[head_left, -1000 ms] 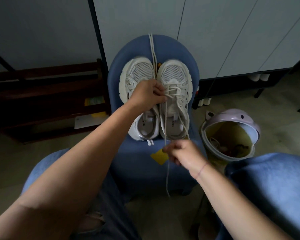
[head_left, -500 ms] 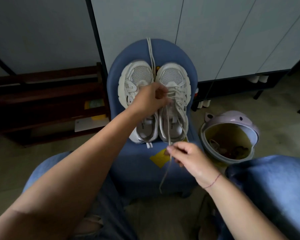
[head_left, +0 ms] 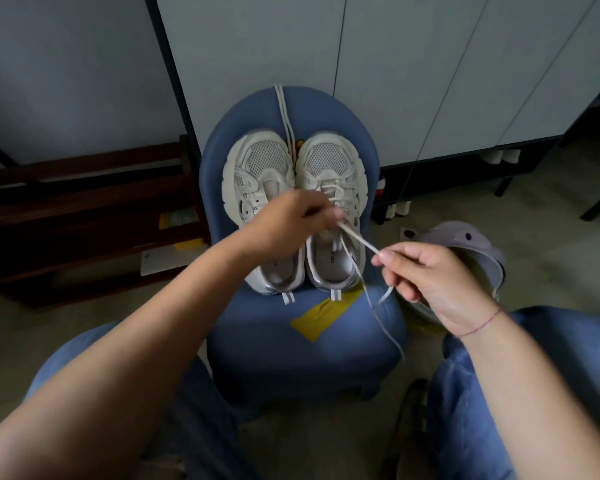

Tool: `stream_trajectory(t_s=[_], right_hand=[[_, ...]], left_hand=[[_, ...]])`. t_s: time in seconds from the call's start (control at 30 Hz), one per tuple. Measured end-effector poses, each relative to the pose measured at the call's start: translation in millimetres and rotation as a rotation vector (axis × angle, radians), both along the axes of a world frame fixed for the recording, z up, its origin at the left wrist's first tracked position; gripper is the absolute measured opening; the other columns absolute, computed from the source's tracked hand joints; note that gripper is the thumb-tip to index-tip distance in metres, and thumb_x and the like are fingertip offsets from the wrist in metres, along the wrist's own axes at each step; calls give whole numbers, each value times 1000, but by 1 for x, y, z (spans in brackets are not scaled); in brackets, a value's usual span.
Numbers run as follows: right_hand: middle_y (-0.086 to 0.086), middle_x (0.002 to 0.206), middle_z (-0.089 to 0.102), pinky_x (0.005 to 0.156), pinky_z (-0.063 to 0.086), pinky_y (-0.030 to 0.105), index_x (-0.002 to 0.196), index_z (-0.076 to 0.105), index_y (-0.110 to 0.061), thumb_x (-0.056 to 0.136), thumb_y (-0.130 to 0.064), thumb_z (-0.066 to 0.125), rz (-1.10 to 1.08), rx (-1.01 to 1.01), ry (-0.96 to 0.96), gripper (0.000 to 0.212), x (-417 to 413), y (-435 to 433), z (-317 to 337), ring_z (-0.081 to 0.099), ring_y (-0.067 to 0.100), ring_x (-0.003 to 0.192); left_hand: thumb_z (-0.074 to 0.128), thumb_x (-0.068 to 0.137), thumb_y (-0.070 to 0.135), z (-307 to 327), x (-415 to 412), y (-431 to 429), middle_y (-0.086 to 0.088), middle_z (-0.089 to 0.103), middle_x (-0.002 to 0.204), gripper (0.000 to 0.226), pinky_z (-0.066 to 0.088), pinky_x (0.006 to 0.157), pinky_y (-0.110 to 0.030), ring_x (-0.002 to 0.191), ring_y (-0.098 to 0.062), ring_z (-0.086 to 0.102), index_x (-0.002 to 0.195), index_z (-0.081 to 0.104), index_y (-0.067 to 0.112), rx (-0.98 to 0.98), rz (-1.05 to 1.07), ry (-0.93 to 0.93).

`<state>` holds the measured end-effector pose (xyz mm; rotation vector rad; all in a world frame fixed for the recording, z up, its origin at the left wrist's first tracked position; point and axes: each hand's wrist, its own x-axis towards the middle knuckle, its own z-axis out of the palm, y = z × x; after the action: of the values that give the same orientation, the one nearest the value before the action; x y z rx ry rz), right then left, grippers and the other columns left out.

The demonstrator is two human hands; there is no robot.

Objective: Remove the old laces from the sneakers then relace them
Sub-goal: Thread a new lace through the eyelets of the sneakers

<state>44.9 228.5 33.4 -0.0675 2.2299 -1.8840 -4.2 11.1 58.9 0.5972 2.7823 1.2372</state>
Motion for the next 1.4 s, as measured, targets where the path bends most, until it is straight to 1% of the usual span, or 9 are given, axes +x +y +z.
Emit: stream_trajectory(t_s=[0.2,0.3,0.43,0.57,0.77,1.07,1.17,1.3,1.4], right_hand=[[4,61,55,40,30,15,83,69,-9,92,-8,56,-121,-5,42,16,-7,10,-3,39,8,43],[2,60,56,42,32,15,83,70,-11,92,-9,58,-102,38,99,15,-10,0,-1,39,10,45],[-1,57,60,46,36,16,78,69,-20,89,-10,61,-66,133,191,17,-18,-18,6,41,8,43],[5,58,61,51,40,24,78,71,-17,89,-11,62,-47,165,239,16,-25,-31,11,41,8,42],[-4,58,62,42,33,13,80,69,-15,91,-10,61,-3,172,172,14,-25,-21,15,38,6,42],[-4,50,59,40,34,11,70,65,-16,88,-13,66,-81,139,206,18,-33,-40,17,45,4,37],[-3,52,60,39,38,14,72,63,-12,91,-14,62,-200,-28,127,19,-36,-50,14,50,5,40],[6,66,66,52,54,21,81,60,-5,99,-12,47,-366,-600,-307,24,-32,-67,-19,64,15,60],[5,72,48,55,45,20,81,53,-8,100,-11,43,-436,-745,-477,21,-34,-78,-41,49,15,67]], left_hand=[[50,102,32,-5,-20,-29,-11,67,81,34,40,54,-15,60,-7,51,84,64,7,136,448,-23],[54,100,29,0,-12,-20,7,64,91,18,42,70,-11,80,-3,56,103,64,14,69,289,113],[57,97,34,2,9,9,2,68,111,37,44,85,-11,100,-5,62,123,64,8,19,-108,130],[62,96,29,-5,12,16,-7,69,86,27,45,69,-26,78,-18,63,109,68,5,-91,-181,28],[61,96,20,7,1,-7,12,54,52,15,37,54,-15,49,1,48,84,70,16,-95,-62,-9],[59,97,16,4,2,-4,-3,71,73,12,40,49,-13,47,1,49,95,68,9,81,-105,-132],[57,98,18,1,-3,-5,2,67,63,21,42,51,-27,51,-8,51,88,69,4,54,-51,-64],[52,101,18,-12,-13,-10,-5,72,81,22,46,60,-23,57,-2,53,90,69,9,107,70,-41],[48,103,22,-21,-19,-10,-12,72,88,25,51,67,-35,69,-12,61,93,68,13,157,154,-20]])
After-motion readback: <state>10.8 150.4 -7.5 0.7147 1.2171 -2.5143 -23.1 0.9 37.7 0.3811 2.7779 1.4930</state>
